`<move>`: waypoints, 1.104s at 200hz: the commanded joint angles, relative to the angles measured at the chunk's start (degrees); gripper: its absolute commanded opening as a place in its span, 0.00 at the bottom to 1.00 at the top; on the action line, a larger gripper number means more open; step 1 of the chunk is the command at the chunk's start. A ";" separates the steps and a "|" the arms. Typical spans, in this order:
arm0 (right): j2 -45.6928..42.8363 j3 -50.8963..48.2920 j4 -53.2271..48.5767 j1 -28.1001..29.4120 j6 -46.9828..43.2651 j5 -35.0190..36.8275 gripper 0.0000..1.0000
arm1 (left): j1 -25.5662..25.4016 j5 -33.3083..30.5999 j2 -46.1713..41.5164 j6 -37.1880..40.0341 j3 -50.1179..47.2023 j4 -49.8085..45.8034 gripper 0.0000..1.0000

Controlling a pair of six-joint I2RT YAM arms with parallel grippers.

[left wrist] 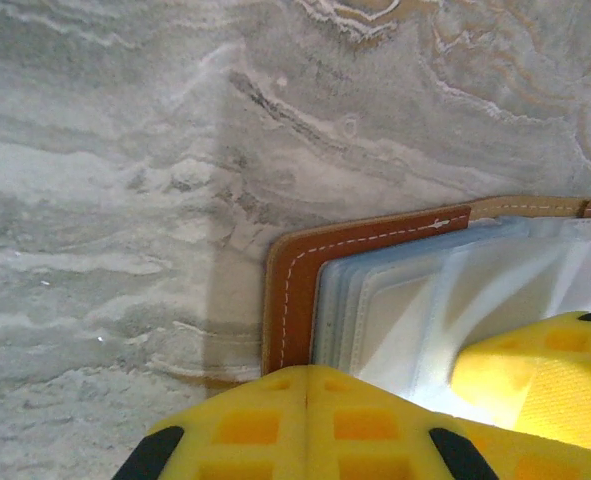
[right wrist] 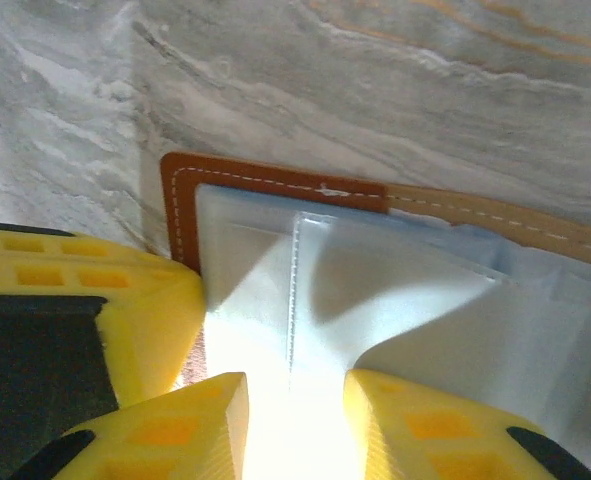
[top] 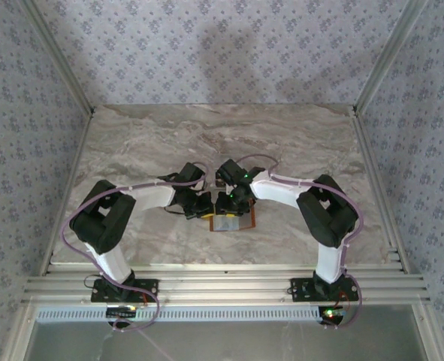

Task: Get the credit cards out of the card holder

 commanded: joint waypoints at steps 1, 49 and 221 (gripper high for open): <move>0.18 1.97 -8.47 0.59 -1.73 6.61 0.37 | 1.00 -2.87 1.09 1.46 -0.79 -5.33 0.06; 0.79 5.83 -14.40 2.13 -3.52 13.07 0.43 | 1.11 -2.88 0.91 1.76 -0.46 -5.63 0.06; -5.11 0.00 -16.46 -2.60 -3.54 16.92 0.45 | -0.06 -6.23 -2.19 3.80 5.18 -13.20 0.07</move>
